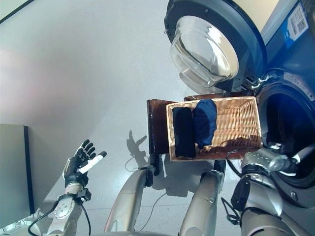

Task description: Pick up the clothes and place them into the washing machine

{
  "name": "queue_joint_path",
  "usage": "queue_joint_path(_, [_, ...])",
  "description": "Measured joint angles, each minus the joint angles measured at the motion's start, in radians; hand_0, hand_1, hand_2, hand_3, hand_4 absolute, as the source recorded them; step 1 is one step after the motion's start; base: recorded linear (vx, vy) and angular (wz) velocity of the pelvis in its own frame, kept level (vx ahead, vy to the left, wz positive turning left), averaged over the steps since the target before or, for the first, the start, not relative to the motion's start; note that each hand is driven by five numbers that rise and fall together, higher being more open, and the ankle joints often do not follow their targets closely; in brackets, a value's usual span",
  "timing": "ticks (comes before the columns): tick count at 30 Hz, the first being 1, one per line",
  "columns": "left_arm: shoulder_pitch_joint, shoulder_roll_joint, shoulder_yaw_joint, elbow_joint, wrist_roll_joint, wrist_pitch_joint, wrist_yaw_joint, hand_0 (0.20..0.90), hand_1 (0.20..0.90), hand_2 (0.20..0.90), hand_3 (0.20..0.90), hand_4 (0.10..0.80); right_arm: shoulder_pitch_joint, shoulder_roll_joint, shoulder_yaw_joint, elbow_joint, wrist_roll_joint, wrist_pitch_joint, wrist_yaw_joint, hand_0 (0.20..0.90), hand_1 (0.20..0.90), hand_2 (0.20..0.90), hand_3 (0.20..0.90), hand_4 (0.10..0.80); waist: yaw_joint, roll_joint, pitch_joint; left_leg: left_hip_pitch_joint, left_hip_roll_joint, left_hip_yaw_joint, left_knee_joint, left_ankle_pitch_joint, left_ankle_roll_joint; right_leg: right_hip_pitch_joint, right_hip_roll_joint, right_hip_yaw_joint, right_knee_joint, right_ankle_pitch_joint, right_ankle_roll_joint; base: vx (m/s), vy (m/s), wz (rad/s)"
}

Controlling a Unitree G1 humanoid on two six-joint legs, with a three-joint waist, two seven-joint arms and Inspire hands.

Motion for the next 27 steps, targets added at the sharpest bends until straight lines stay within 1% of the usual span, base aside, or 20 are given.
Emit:
queue_joint_path(3, [0.000, 0.009, 0.001, -0.004, 0.000, -0.003, -0.001, 0.900, 0.900, 0.900, 0.900, 0.800, -0.021, -0.051, 0.001, 0.000, -0.030, 0.001, -0.026, 0.200, 0.200, 0.200, 0.200, 0.300, 0.001, 0.004, -0.002, -0.007, 0.000, 0.001, 0.003, 0.007, -0.009, -0.014, 0.000, 0.001, 0.009, 0.000, 0.000, 0.000, 0.000, 0.00])
queue_joint_path(10, [-0.004, 0.012, 0.000, -0.008, 0.000, -0.011, -0.001, 0.900, 0.900, 0.900, 0.900, 0.800, -0.021, -0.055, 0.001, 0.000, -0.039, 0.001, -0.051, 0.200, 0.200, 0.200, 0.200, 0.300, 0.001, 0.010, -0.006, -0.005, 0.003, 0.000, 0.008, 0.006, -0.009, -0.012, -0.001, 0.001, 0.021, -0.002, -0.002, 0.000, 0.000, 0.00])
queue_joint_path(11, [-0.004, 0.012, 0.000, -0.008, 0.000, -0.011, -0.001, 0.900, 0.900, 0.900, 0.900, 0.800, -0.022, -0.055, 0.002, 0.008, -0.040, 0.001, -0.052, 0.900, 0.900, 0.900, 0.900, 0.800, 0.003, 0.011, -0.006, -0.005, 0.003, -0.001, 0.008, 0.006, -0.009, -0.013, -0.001, 0.001, 0.021, -0.004, -0.006, 0.000, 0.000, 0.00])
queue_joint_path(13, [-0.003, 0.012, 0.000, -0.007, 0.000, -0.011, 0.000, 0.900, 0.900, 0.900, 0.900, 0.800, -0.023, -0.055, 0.002, 0.020, -0.051, 0.001, -0.054, 0.900, 0.900, 0.900, 0.900, 0.800, 0.005, 0.011, -0.007, -0.004, 0.004, -0.001, 0.004, 0.003, -0.004, -0.013, -0.001, 0.001, 0.022, -0.005, -0.007, 0.000, 0.000, 0.00])
queue_joint_path(20, [-0.002, 0.012, 0.002, -0.006, 0.000, -0.011, 0.006, 0.900, 0.900, 0.900, 0.900, 0.800, -0.022, -0.056, 0.001, 0.031, -0.057, 0.001, -0.057, 0.900, 0.900, 0.900, 0.900, 0.800, 0.004, 0.016, -0.010, -0.004, 0.004, -0.001, 0.004, 0.004, -0.004, -0.012, 0.000, 0.002, 0.021, -0.005, -0.007, 0.000, 0.000, 0.00])
queue_joint_path(27, [-0.003, 0.012, 0.004, -0.005, 0.000, -0.011, 0.008, 0.900, 0.900, 0.900, 0.900, 0.800, -0.025, -0.055, 0.024, 0.033, -0.094, 0.004, -0.067, 0.900, 0.900, 0.900, 0.900, 0.800, 0.003, 0.016, -0.011, 0.003, 0.005, 0.001, 0.007, 0.007, -0.010, -0.006, 0.004, 0.001, 0.019, -0.005, -0.007, 0.000, 0.000, 0.00])
